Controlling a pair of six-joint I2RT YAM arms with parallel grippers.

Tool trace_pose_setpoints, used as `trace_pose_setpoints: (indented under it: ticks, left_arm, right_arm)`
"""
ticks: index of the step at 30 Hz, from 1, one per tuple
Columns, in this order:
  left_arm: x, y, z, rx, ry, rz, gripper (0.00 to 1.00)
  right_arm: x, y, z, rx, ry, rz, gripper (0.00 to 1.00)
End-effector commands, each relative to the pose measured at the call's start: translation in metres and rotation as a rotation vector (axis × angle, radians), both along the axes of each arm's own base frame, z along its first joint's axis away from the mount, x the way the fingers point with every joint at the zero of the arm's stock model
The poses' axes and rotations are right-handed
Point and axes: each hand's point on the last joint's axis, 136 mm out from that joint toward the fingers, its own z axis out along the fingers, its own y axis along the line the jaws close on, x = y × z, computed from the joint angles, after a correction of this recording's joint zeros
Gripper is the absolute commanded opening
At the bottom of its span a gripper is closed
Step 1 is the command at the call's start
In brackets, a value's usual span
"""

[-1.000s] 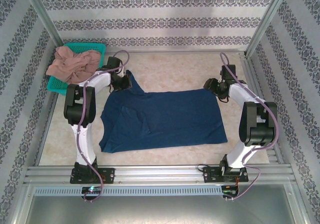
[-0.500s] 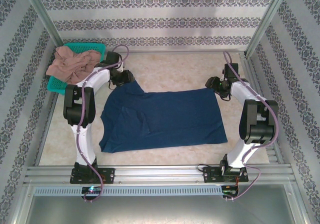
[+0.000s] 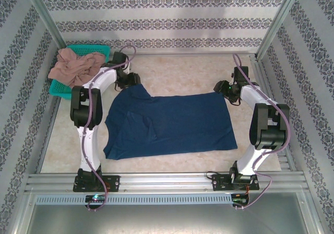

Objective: Fold the inside-out t-shirt

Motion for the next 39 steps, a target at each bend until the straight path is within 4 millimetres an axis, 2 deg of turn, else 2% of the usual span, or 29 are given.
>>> trace_pose_setpoints:
  ticks: [1, 5, 9, 17, 28, 33, 39]
  left_arm:
    - [-0.020, 0.006, 0.005, -0.012, 0.027, 0.021, 0.60]
    - [-0.031, -0.002, -0.011, -0.044, 0.070, 0.009, 0.60]
    - [-0.034, -0.010, -0.017, -0.057, 0.076, -0.004, 0.57]
    - [-0.030, -0.010, -0.026, -0.051, 0.088, -0.004, 0.41]
    - [-0.022, -0.014, -0.021, -0.061, 0.069, -0.014, 0.14]
    - [-0.017, -0.015, -0.011, -0.070, 0.048, -0.016, 0.02]
    - [-0.017, -0.018, -0.005, -0.091, 0.028, -0.019, 0.00]
  right_arm:
    - [-0.003, 0.004, -0.013, 0.010, 0.027, 0.015, 0.64]
    - [-0.002, 0.006, -0.018, 0.024, 0.032, 0.013, 0.64]
    - [-0.004, 0.007, -0.020, 0.022, 0.034, 0.016, 0.64]
    - [-0.006, 0.007, -0.020, 0.022, 0.036, 0.018, 0.64]
    - [-0.005, 0.007, -0.020, 0.021, 0.038, 0.016, 0.64]
    - [0.003, -0.001, -0.017, -0.007, 0.042, -0.021, 0.64]
    - [0.021, -0.009, -0.027, -0.085, 0.119, -0.111, 0.61]
